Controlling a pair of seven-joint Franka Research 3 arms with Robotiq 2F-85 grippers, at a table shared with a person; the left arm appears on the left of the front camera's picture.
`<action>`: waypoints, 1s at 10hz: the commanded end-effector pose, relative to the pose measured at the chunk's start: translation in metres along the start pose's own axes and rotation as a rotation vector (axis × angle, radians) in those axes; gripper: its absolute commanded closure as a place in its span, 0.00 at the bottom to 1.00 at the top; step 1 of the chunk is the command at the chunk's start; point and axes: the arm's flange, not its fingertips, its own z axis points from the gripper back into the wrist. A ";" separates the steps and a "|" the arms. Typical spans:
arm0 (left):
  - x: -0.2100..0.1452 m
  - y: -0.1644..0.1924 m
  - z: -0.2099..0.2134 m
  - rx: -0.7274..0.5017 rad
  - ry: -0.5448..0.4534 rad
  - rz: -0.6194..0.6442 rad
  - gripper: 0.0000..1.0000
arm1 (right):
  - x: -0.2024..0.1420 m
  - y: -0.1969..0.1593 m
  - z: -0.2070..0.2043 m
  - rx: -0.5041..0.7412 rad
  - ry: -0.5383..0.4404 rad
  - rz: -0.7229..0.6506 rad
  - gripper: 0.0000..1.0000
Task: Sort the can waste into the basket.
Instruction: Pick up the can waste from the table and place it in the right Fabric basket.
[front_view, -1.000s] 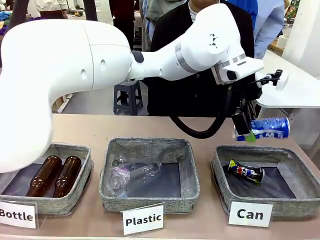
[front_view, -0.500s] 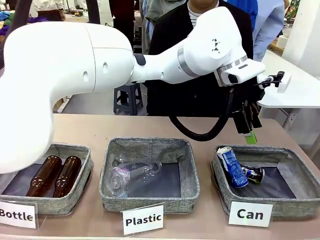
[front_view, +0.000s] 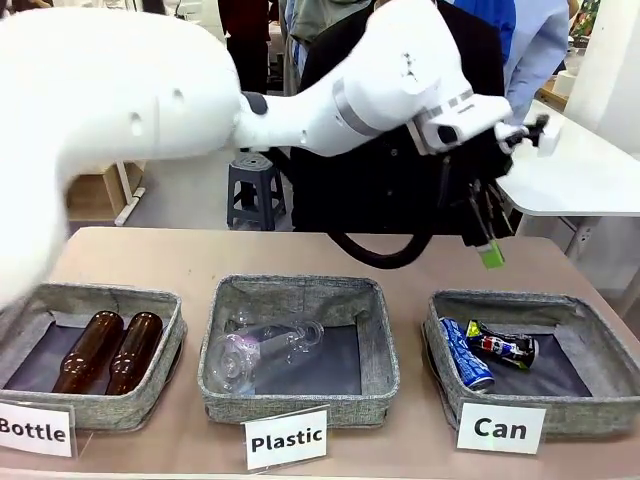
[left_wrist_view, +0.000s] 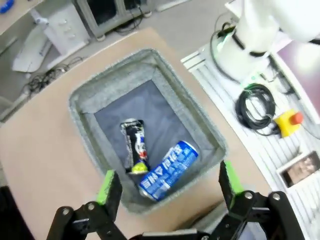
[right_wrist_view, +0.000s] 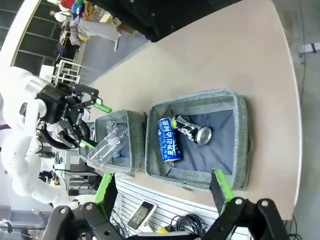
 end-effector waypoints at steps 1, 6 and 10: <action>-0.040 -0.062 0.042 -0.039 -0.098 0.113 0.00 | 0.014 0.007 -0.045 0.050 0.017 0.025 0.00; -0.175 -0.177 0.181 0.168 -0.427 0.530 0.00 | 0.032 0.077 -0.178 0.254 0.184 0.162 0.00; -0.328 -0.233 0.247 0.174 -0.792 0.793 0.00 | 0.037 0.122 -0.282 0.408 0.160 0.063 0.00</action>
